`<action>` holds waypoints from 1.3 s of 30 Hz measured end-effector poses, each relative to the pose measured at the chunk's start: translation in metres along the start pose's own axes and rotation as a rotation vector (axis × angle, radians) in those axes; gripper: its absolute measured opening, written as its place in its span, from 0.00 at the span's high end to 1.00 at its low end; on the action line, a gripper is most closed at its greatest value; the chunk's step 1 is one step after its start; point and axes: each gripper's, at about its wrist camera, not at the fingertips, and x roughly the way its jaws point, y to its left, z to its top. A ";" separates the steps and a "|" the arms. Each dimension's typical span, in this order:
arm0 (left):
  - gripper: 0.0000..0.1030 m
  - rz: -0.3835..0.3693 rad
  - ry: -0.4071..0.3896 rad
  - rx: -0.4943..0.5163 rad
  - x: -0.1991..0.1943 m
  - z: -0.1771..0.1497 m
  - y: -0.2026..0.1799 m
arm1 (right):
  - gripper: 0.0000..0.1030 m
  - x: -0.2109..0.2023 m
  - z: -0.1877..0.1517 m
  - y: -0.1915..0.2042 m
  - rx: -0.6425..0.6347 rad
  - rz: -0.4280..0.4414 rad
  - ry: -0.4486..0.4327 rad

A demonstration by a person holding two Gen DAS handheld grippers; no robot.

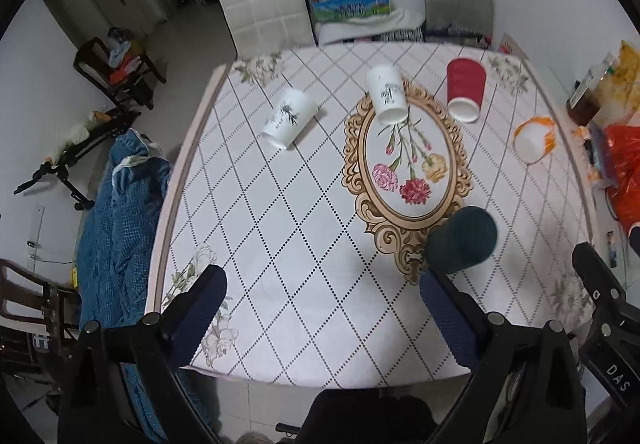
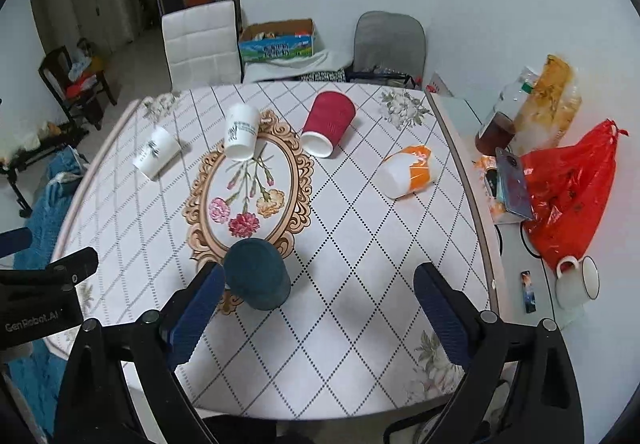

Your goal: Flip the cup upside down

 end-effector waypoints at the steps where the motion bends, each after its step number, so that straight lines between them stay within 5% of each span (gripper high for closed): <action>1: 0.04 0.000 -0.009 -0.009 -0.010 -0.005 -0.001 | 0.05 -0.008 -0.002 -0.003 0.003 0.006 -0.004; 22: 0.04 -0.013 -0.209 -0.078 -0.178 -0.107 -0.010 | 0.05 -0.216 -0.080 -0.053 -0.006 0.061 -0.145; 39: 0.04 -0.039 -0.244 -0.100 -0.229 -0.150 -0.003 | 0.05 -0.297 -0.111 -0.056 -0.037 0.081 -0.205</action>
